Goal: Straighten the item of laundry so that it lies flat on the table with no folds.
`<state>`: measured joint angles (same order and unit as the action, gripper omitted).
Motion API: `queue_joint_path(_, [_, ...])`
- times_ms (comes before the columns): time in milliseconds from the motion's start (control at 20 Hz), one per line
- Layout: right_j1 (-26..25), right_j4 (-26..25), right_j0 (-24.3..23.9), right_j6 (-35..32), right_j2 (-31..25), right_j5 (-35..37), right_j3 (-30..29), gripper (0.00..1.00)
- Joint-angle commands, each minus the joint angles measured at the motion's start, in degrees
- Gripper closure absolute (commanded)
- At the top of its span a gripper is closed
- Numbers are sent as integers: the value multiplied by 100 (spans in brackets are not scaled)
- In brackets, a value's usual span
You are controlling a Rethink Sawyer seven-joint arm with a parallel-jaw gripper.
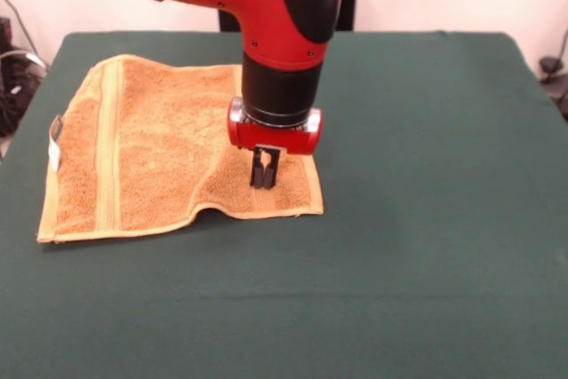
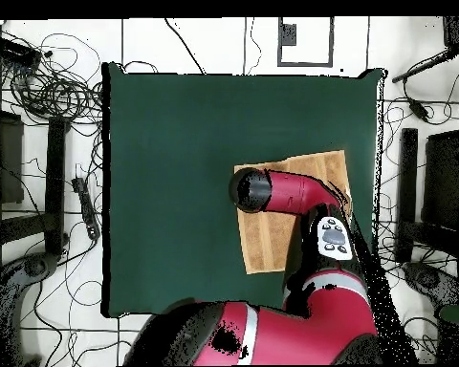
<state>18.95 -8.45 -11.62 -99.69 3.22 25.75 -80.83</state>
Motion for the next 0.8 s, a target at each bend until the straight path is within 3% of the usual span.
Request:
queue_joint_path(50, [-1965,453,302,-1296,-753,-1013,579,100])
queue_joint_path(800, [-2405,1321,735,-1688,-521,-1117,1039,100])
